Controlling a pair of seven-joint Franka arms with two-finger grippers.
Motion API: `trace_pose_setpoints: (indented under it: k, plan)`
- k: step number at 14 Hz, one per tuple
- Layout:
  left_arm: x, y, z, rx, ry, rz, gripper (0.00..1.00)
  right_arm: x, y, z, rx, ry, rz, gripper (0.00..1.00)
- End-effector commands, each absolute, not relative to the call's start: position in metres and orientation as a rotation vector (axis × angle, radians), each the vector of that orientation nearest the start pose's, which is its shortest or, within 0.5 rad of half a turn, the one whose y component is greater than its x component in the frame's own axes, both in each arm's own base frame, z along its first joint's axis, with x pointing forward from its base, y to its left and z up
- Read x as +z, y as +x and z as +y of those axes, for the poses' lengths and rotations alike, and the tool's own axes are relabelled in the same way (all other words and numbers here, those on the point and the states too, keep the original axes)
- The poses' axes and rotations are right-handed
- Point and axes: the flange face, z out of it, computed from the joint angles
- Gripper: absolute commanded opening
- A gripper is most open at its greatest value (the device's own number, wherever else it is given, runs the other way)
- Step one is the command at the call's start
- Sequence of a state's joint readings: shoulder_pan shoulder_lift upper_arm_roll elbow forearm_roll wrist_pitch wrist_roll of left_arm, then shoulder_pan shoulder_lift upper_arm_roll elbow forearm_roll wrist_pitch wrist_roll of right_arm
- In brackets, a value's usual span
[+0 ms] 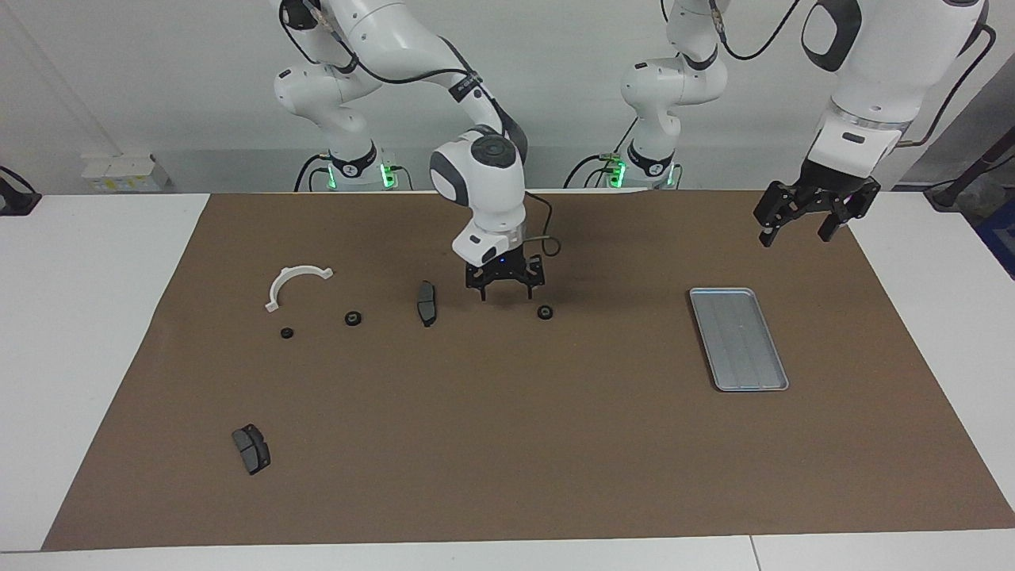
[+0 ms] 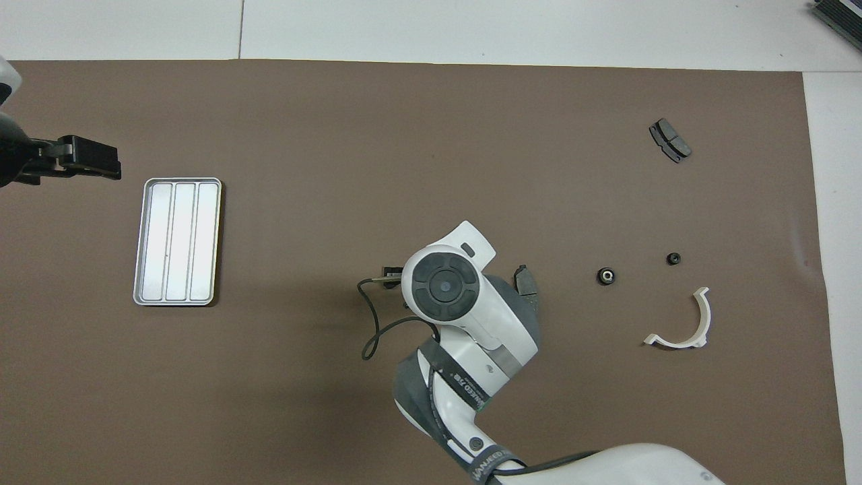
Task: Place bearing gear from tray to pile
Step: 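Grasp the mid-table black gear with the right gripper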
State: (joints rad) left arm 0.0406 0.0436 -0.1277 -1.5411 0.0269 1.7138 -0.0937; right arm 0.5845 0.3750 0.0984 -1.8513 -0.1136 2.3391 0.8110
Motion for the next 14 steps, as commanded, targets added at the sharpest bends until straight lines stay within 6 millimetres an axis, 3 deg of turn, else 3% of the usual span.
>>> trace_pose_setpoints:
  k: [1, 2, 10, 14]
  plan:
    - [0.621, 0.582, -0.046, -0.205, -3.117, 0.019, 1.00, 0.313, 0.531, 0.440, -0.195, -3.110, 0.152, 0.98]
    - [0.620, 0.581, -0.046, -0.198, -3.118, 0.019, 1.00, 0.307, 0.531, 0.450, -0.194, -3.107, 0.137, 0.95]
    - [0.602, 0.565, -0.033, -0.115, -3.117, -0.019, 1.00, 0.288, 0.516, 0.455, -0.163, -3.122, 0.116, 0.79]
    - [0.598, 0.560, -0.032, -0.084, -3.115, -0.022, 1.00, 0.287, 0.513, 0.455, -0.158, -3.126, 0.115, 0.61]
